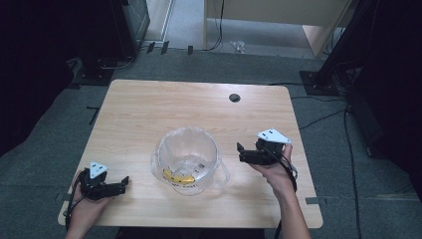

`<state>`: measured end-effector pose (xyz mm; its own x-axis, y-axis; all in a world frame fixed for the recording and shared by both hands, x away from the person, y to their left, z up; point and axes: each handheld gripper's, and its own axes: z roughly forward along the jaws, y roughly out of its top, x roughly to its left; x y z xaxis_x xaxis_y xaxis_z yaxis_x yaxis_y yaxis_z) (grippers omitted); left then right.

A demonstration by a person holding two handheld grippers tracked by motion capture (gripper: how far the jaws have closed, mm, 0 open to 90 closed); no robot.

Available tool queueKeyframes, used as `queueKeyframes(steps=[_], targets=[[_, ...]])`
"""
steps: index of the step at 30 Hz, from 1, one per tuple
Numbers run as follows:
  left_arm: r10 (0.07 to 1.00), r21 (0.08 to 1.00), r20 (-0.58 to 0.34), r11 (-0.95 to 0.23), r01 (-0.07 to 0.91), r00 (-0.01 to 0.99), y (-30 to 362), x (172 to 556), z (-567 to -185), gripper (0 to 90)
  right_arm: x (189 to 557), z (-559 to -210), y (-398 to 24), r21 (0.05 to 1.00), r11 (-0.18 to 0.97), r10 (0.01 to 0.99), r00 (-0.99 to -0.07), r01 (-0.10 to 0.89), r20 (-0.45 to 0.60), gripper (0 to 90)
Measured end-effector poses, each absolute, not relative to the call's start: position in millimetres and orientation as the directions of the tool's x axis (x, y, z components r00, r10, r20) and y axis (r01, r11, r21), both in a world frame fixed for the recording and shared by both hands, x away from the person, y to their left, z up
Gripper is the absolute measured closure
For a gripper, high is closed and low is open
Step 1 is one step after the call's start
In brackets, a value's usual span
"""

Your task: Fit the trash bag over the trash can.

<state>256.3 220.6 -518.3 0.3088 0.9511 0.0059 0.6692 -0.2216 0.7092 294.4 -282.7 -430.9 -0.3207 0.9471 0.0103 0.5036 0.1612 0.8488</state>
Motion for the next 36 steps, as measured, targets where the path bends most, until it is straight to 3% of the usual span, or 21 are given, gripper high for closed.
queueKeyframes(steps=[16, 36], targets=[[0.951, 0.709, 0.006, -0.222, 0.669, 0.309, 221, 256, -518, 0.0, 291, -452, -301, 0.833, 0.101, 0.969, -0.244, 0.544, 0.042, 0.6], [0.951, 0.709, 0.006, -0.222, 0.669, 0.309, 221, 256, -518, 0.0, 280, -478, -324, 0.808, 0.085, 0.975, -0.217, 0.582, 0.053, 0.7]])
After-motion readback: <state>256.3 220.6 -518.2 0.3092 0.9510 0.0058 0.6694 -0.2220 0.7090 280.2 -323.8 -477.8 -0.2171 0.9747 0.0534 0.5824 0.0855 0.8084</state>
